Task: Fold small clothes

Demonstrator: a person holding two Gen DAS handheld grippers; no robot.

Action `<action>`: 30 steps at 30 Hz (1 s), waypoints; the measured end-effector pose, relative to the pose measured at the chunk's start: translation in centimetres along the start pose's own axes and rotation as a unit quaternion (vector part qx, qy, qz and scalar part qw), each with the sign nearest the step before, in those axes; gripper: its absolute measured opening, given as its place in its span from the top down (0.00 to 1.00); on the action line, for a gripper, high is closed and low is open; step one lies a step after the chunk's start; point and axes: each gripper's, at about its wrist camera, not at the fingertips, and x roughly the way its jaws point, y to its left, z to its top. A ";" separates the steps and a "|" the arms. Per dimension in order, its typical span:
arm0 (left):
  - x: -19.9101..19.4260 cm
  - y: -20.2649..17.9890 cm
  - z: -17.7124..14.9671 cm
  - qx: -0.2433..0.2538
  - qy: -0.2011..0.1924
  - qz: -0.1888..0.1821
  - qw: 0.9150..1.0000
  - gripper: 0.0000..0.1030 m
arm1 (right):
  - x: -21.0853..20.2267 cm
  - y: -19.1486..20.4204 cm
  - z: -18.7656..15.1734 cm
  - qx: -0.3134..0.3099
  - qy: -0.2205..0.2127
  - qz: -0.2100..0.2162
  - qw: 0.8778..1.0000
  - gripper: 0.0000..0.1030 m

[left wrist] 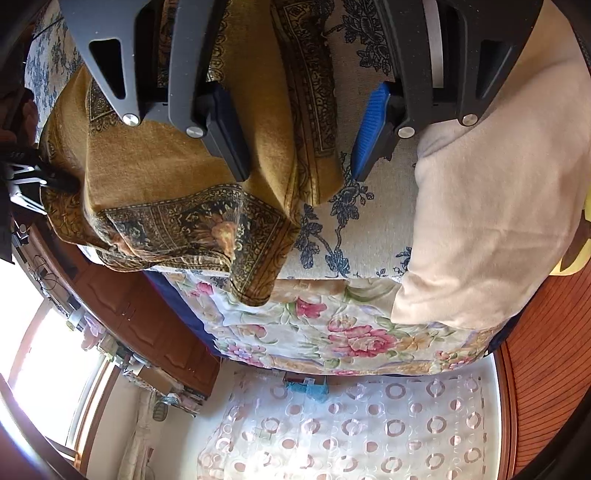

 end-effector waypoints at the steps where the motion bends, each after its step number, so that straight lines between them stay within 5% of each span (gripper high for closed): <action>1: 0.0 0.0 0.0 0.001 0.001 0.000 1.000 0.44 | 0.3 -0.2 0.2 0.004 0.002 0.004 1.000 0.27; 5: 0.1 0.2 0.0 -0.005 0.003 -0.010 1.000 0.47 | 1.1 -0.7 0.5 0.017 -0.005 0.014 1.000 0.23; 10: 0.1 0.2 0.2 -0.011 0.006 -0.043 0.999 0.73 | 1.3 -0.2 0.3 0.011 -0.008 0.025 1.000 0.24; 12: -0.2 -0.1 0.1 -0.008 0.002 -0.050 0.999 0.86 | 1.4 0.0 0.2 0.005 -0.009 0.035 0.999 0.39; 17: -2.0 -1.3 0.1 0.011 -0.025 -0.060 0.998 0.90 | 1.1 -0.1 -0.1 -0.015 -0.006 0.050 0.999 0.79; 30: -10.7 -0.8 -1.0 0.005 -0.123 -0.073 0.990 0.92 | -3.8 3.1 2.0 -0.093 -0.097 0.047 0.990 0.86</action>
